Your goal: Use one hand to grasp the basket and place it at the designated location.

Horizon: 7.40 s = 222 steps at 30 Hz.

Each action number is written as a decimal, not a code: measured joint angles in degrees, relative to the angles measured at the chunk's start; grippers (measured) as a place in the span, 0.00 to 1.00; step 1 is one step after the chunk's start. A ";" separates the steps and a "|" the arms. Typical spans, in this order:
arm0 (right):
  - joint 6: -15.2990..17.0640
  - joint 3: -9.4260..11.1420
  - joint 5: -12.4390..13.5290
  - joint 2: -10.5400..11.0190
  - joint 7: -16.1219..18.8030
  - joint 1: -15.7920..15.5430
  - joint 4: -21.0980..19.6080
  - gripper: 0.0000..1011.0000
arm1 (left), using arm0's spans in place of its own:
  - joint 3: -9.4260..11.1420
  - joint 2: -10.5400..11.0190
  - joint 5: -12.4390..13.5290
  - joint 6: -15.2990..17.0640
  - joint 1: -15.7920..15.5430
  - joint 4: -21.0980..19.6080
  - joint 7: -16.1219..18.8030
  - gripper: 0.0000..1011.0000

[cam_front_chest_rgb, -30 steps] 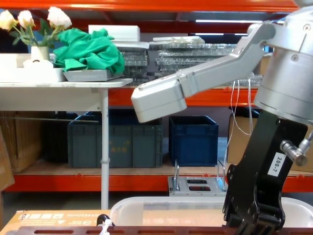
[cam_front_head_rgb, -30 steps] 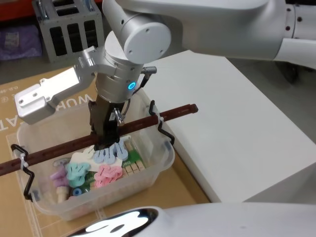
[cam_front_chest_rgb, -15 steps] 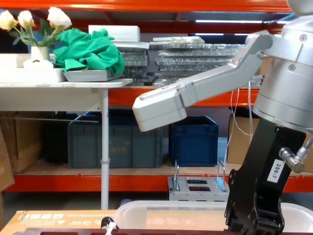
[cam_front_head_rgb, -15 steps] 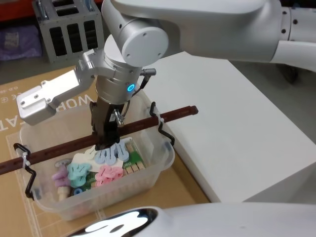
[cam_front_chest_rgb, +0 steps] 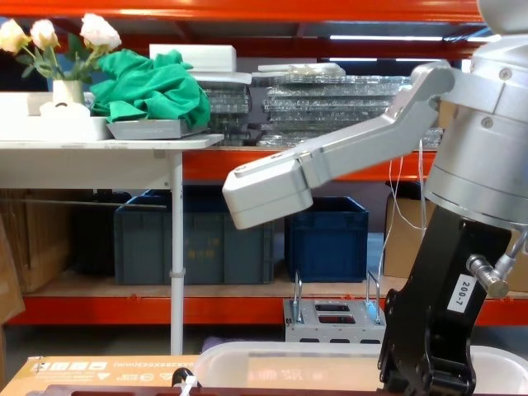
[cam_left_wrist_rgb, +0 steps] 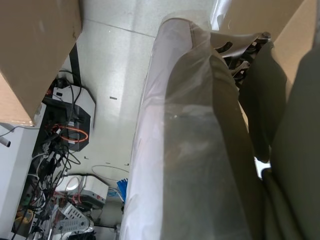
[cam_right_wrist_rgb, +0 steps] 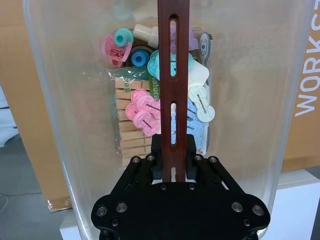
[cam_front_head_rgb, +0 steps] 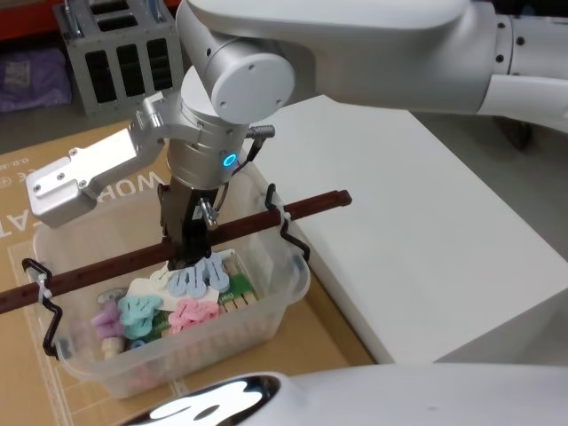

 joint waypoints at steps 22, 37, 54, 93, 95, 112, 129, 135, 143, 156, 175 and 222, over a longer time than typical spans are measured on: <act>-0.53 2.54 1.76 1.84 -0.99 0.57 -0.34 0.87 | 0.00 0.00 0.00 0.00 0.00 0.00 0.00 0.00; -2.26 7.45 6.25 6.25 -1.60 2.36 -2.54 0.99 | 0.00 0.00 0.00 0.00 0.00 0.00 0.00 0.00; -5.30 12.65 12.89 9.66 -0.93 3.07 -2.19 0.99 | 0.00 0.00 0.00 0.00 0.00 0.00 0.00 0.00; 0.68 5.11 0.76 1.30 -0.64 -0.46 1.46 0.99 | 0.00 0.00 -0.01 0.00 0.00 0.00 0.00 0.00; 1.03 4.67 0.47 0.95 -0.63 -0.60 1.60 0.99 | 0.00 0.00 0.00 0.00 0.00 0.01 0.00 0.00; 2.79 1.95 -1.69 -1.31 -0.44 -1.21 2.72 0.99 | 0.00 0.00 0.00 0.00 0.00 0.00 0.00 0.00; 3.69 0.18 -3.71 -3.15 -0.56 -1.51 4.66 0.99 | 0.00 0.00 0.00 0.00 0.00 0.00 0.00 0.00; 4.09 -0.06 -4.15 -3.63 -0.70 -1.69 5.64 0.92 | 0.00 0.00 0.00 0.00 0.00 0.00 0.00 0.00; 3.81 0.01 -4.12 -3.78 -1.02 -1.68 6.42 0.70 | 0.00 0.00 0.00 0.00 0.00 0.00 0.00 0.00; 3.20 0.74 -2.55 -4.42 -0.99 -1.17 8.42 0.32 | 0.00 0.00 0.00 0.00 0.00 0.00 0.00 0.00; 2.83 1.02 -1.69 -3.78 -0.94 -1.04 7.87 0.12 | 0.00 0.00 0.00 0.00 0.00 0.00 0.00 0.00; 2.99 7.76 6.81 2.61 1.28 2.47 4.50 0.10 | 0.00 0.00 0.00 0.00 0.00 0.00 0.00 0.00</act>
